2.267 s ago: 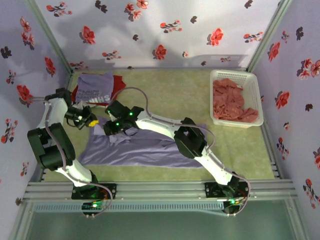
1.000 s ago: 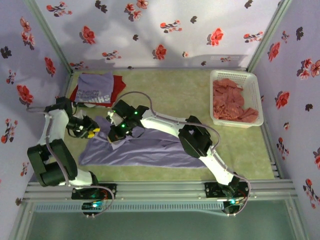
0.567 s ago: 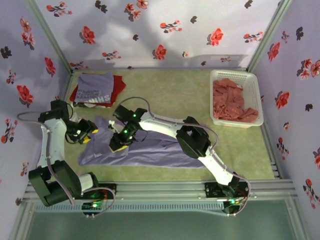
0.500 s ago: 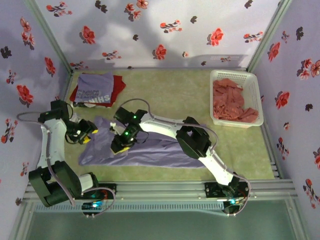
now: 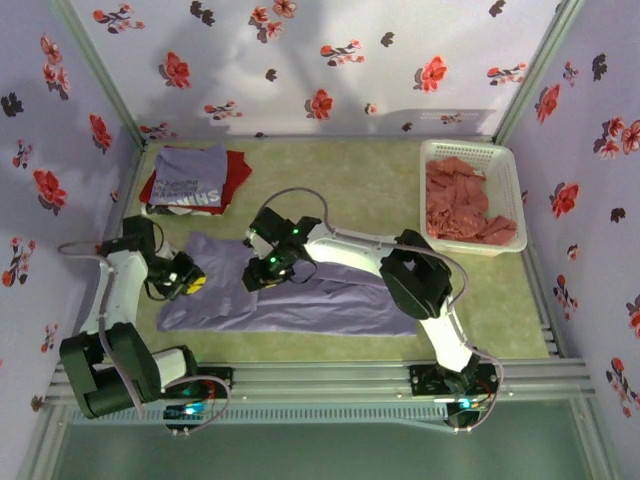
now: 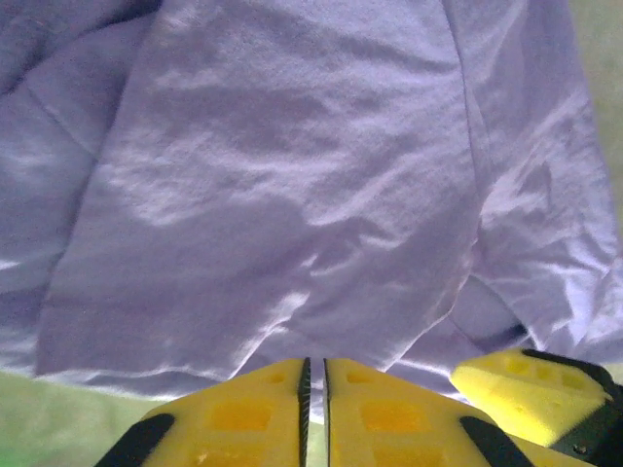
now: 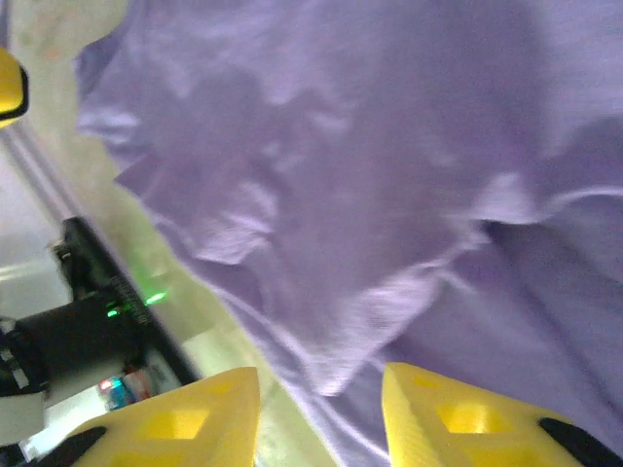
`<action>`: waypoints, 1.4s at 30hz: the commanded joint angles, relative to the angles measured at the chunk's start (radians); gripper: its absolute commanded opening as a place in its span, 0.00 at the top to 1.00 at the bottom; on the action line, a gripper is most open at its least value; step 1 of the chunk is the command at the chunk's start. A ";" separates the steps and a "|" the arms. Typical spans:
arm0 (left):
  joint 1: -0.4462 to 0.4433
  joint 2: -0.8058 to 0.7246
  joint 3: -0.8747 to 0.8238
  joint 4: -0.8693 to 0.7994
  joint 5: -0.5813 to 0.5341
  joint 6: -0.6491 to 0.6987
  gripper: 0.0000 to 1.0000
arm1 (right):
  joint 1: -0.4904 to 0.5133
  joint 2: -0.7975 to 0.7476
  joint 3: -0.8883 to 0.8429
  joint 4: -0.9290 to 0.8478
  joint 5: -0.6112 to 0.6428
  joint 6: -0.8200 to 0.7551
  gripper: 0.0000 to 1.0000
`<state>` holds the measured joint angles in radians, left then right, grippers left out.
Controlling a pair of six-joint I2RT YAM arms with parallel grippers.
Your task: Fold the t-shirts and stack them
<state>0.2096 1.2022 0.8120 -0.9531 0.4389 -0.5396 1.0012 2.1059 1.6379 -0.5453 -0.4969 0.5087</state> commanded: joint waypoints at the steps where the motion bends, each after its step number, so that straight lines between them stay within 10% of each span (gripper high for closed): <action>1: -0.026 0.023 -0.059 0.187 0.026 -0.106 0.91 | -0.043 -0.051 -0.039 -0.053 0.145 0.002 0.64; 15: -0.164 0.154 -0.066 0.302 -0.008 -0.138 0.96 | -0.200 -0.081 -0.264 -0.051 0.279 0.104 0.99; 42: -0.518 0.480 0.197 0.316 -0.126 -0.201 0.97 | -0.396 -0.234 -0.471 -0.179 0.502 0.257 1.00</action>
<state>-0.2829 1.6314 0.9653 -0.6422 0.3386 -0.7197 0.6254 1.8843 1.2148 -0.6552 -0.0662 0.7376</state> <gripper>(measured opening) 0.067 0.065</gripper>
